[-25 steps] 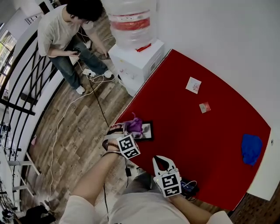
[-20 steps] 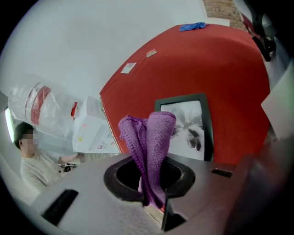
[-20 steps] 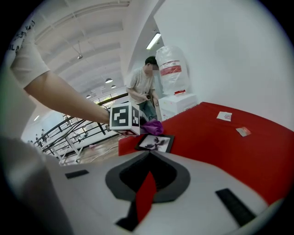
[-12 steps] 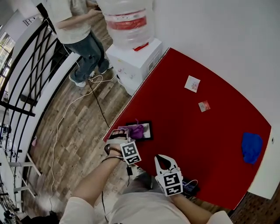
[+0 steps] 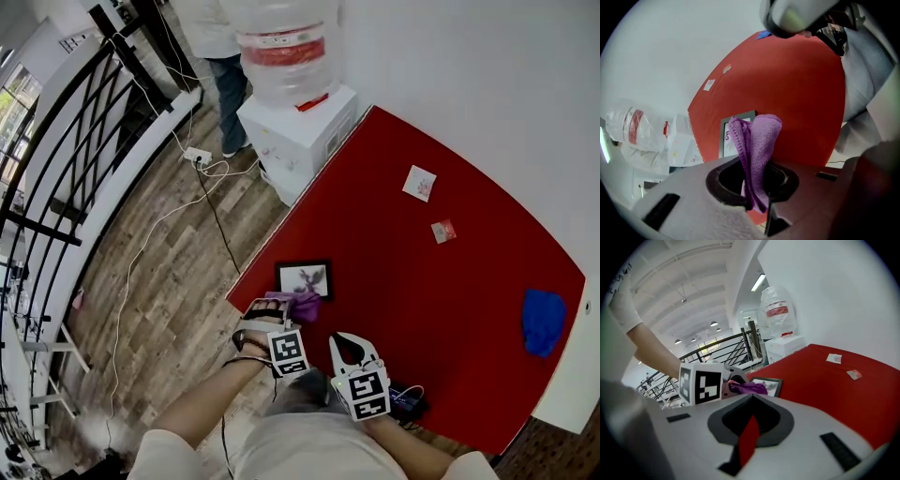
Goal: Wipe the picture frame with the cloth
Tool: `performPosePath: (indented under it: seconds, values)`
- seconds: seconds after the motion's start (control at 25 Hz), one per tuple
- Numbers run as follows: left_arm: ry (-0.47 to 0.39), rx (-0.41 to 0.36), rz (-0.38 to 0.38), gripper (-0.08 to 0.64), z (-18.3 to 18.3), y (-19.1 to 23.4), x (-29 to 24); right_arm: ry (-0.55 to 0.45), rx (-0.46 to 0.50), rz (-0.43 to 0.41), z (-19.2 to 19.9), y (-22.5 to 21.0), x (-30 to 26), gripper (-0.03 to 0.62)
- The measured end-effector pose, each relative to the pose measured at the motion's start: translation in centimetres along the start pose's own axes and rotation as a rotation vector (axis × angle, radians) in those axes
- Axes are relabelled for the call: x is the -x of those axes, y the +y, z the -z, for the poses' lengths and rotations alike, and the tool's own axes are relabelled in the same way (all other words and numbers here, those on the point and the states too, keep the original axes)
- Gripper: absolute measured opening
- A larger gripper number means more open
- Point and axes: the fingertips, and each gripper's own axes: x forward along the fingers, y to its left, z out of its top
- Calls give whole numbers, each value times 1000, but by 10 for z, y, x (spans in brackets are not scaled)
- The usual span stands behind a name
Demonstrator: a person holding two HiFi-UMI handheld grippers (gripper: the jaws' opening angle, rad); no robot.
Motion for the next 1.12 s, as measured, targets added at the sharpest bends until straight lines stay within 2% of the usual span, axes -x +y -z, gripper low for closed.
performPosePath:
  seconds: [0.24, 0.36, 0.52, 0.72, 0.96, 1.12]
  values:
    - [51, 89, -85, 61, 1, 81, -28, 9, -19, 27, 7, -11, 5, 3]
    - [85, 85, -78, 61, 1, 92, -44, 9, -23, 35, 8, -14, 8, 3]
    - [104, 42, -60, 61, 4, 82, -56, 10, -31, 46, 6, -20, 10, 3]
    - [73, 5, -50, 61, -4, 66, -45, 13, -38, 52, 6, -25, 7, 3]
    - [35, -51, 33, 61, -18, 16, -16, 11, -26, 24, 4, -15, 3, 3]
    - [25, -59, 55, 61, -21, -1, -7, 8, -21, 15, 6, -12, 2, 3]
